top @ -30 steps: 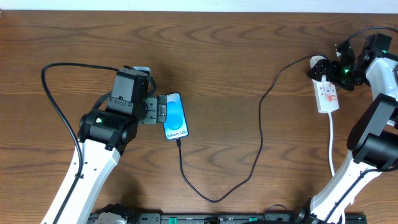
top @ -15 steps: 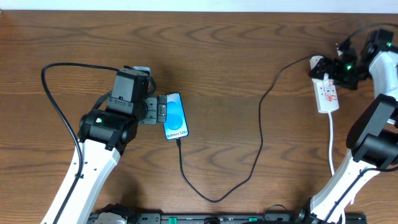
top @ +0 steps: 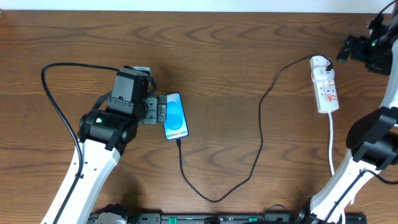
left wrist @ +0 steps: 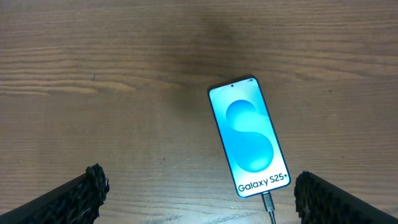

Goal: Plug charger to phone and switch on socket
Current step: 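Lift the right gripper up and away from the power strip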

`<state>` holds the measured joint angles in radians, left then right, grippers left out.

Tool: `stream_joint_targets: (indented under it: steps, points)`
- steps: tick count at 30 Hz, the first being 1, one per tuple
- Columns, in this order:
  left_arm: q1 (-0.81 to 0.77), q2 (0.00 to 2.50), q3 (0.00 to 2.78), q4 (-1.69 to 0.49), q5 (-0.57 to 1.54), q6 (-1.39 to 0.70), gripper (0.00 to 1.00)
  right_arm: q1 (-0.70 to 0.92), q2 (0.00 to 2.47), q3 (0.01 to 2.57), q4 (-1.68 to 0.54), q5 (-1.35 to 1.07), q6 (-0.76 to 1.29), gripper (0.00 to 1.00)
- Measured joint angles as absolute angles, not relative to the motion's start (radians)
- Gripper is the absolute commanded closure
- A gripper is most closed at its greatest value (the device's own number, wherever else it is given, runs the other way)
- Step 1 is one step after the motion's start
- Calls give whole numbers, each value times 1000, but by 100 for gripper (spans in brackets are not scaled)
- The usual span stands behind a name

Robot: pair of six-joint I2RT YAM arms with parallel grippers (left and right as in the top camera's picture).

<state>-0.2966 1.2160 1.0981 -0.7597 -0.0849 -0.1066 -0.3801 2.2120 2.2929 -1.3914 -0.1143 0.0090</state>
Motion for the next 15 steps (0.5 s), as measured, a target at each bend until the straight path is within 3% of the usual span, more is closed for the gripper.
stream_joint_targets:
  steps: [15]
  points:
    - [-297, 1216, 1098, -760, -85, -107, 2, -380, 2212, 2327, -1402, -107, 41, 1]
